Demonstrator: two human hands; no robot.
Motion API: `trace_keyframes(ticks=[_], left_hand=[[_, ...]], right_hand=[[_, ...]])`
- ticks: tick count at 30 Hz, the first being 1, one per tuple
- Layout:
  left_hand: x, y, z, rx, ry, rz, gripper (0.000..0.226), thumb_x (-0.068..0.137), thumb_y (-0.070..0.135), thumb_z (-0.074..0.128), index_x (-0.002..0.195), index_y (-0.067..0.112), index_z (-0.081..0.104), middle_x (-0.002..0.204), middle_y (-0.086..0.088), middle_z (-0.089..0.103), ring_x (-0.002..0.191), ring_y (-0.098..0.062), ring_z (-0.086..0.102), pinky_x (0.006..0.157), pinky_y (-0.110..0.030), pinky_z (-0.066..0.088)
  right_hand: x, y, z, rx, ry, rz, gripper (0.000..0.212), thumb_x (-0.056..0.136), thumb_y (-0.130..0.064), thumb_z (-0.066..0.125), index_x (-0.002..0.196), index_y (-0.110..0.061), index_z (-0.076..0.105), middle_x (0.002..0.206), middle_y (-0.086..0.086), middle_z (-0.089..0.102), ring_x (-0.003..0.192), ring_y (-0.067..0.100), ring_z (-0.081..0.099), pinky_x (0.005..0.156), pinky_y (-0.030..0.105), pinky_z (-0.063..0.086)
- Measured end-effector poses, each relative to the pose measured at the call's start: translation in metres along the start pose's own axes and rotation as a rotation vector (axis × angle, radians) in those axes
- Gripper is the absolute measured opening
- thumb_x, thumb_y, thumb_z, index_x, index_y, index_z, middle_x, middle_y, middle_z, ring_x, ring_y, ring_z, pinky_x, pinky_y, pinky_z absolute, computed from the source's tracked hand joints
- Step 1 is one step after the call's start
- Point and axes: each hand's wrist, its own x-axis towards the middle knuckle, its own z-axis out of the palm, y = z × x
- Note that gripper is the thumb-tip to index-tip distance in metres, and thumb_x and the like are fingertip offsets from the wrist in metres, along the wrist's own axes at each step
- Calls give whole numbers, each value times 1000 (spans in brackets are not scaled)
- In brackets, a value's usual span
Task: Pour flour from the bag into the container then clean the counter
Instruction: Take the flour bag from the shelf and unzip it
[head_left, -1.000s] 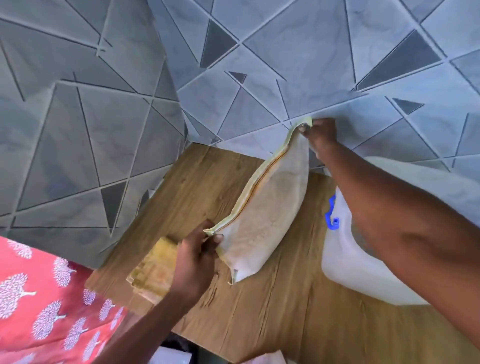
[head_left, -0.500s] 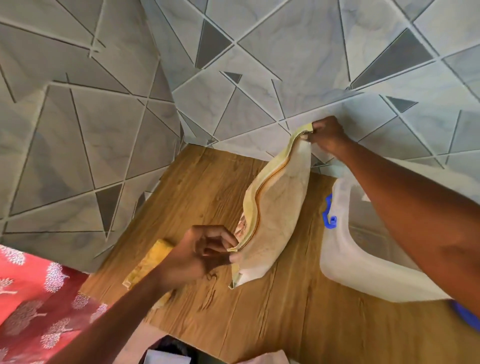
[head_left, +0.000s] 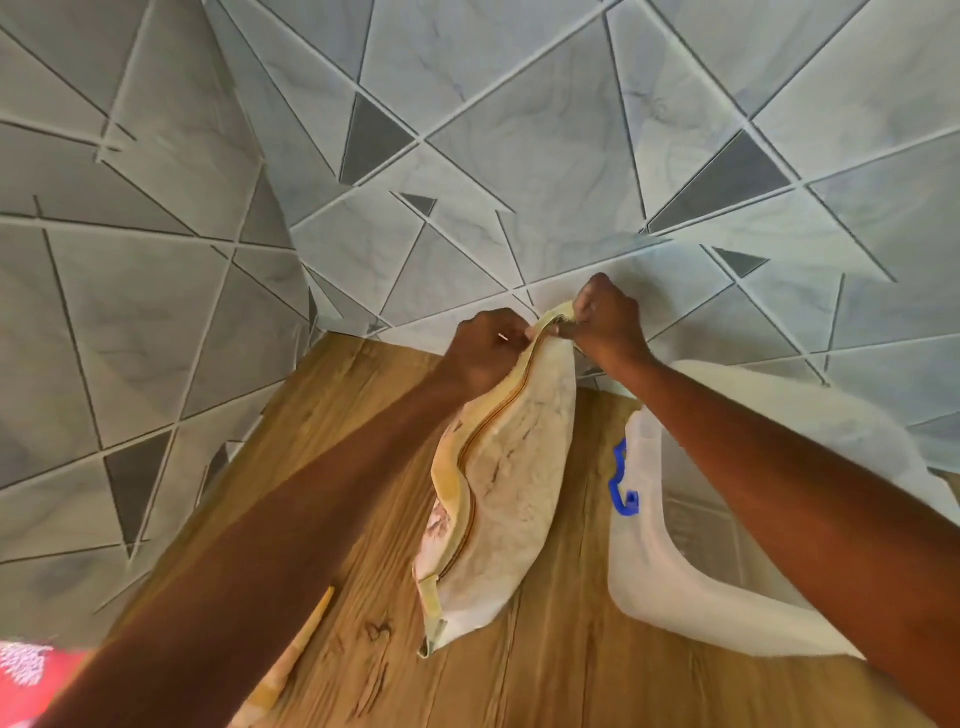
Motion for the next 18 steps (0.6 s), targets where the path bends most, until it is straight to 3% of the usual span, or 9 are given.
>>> trace_keyframes(ticks=[2, 5, 10, 15, 18], left_hand=[[22, 7, 9, 50, -13, 14, 17, 97, 18, 62, 104, 11, 75, 110, -7, 74, 101, -22, 67, 85, -25, 47], [47, 13, 19, 71, -10, -3, 16, 93, 16, 65, 101, 10, 78, 106, -7, 74, 98, -19, 64, 82, -23, 42], [75, 13, 30, 91, 1, -47, 13, 87, 9, 68, 90, 6, 80, 90, -6, 73, 82, -11, 60, 59, -14, 38], [90, 8, 30, -6, -48, -100, 14, 88, 11, 71, 80, 2, 79, 65, -5, 67, 60, -11, 60, 63, -25, 48], [94, 1, 29, -219, -86, -160, 13, 87, 9, 76, 82, -3, 78, 70, -14, 70, 62, -24, 66, 71, -38, 61]], right_hand=[[0, 1, 0, 6, 64, 53, 61, 65, -41, 93, 98, -6, 57, 87, 4, 61, 80, 22, 59, 62, 21, 38], [-3, 0, 0, 14, 17, 72, 50, 68, -37, 91, 88, 0, 66, 84, 12, 70, 77, 27, 65, 68, 32, 44], [-5, 3, -3, 151, -51, 77, 26, 70, -16, 90, 85, -1, 75, 76, 6, 71, 70, 19, 68, 69, 24, 51], [-4, 9, -6, 47, -11, -85, 16, 76, -12, 85, 86, -2, 79, 81, 10, 77, 69, 18, 71, 73, 27, 58], [-5, 12, -6, -53, -11, -219, 17, 82, -18, 81, 90, -3, 80, 82, 11, 78, 68, 19, 72, 75, 27, 58]])
